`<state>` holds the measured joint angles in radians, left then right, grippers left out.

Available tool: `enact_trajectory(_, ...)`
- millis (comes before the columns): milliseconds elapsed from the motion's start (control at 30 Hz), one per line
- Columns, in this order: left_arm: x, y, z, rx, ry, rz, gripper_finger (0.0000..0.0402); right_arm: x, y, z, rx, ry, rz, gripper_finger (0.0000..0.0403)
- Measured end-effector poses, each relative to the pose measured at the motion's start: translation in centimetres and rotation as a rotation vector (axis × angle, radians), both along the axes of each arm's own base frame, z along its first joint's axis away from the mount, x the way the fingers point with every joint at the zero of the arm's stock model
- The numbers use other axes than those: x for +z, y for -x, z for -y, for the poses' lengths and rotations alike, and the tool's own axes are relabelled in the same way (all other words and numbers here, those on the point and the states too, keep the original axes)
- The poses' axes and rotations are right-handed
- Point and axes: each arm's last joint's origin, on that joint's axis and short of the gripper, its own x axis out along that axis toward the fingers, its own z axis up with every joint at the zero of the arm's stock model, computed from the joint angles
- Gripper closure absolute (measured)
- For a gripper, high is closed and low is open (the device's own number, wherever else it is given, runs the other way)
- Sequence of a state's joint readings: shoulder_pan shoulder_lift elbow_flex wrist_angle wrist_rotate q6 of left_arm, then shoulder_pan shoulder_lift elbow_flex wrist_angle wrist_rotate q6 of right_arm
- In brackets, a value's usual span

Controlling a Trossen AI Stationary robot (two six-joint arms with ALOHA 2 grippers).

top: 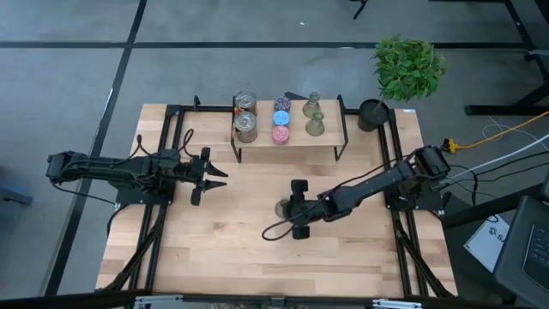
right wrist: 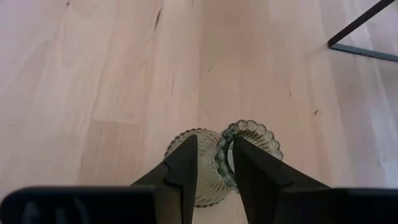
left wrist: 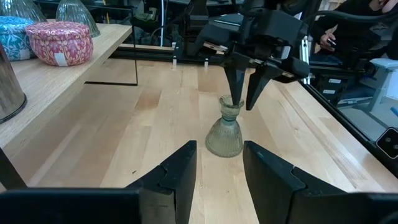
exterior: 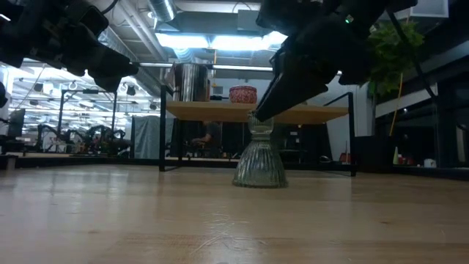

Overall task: Pick & Place candle stick holders
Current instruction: Put the green glass candle holder on the shelf aligned with the other green glass candle holders

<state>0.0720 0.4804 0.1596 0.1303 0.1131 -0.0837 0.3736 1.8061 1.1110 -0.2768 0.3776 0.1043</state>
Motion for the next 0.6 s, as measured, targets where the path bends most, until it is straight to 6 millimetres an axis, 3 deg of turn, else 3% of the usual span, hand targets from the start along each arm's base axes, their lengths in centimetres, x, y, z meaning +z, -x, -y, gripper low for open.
enact_trajectory(133,0.0,0.0,0.0,0.0,0.0,0.0,0.0274,0.02,-0.09,0.33,-0.02,-0.068,-0.014,0.0307)
enact_trajectory(400,0.0,0.0,0.0,0.0,0.0,0.0,0.0274,0.04,0.13,0.46,-0.029,-0.078,-0.042,0.0371)
enact_trajectory(600,0.0,0.0,0.0,0.0,0.0,0.0,0.0274,0.46,0.5,0.48,-0.01,-0.102,-0.068,0.0373)
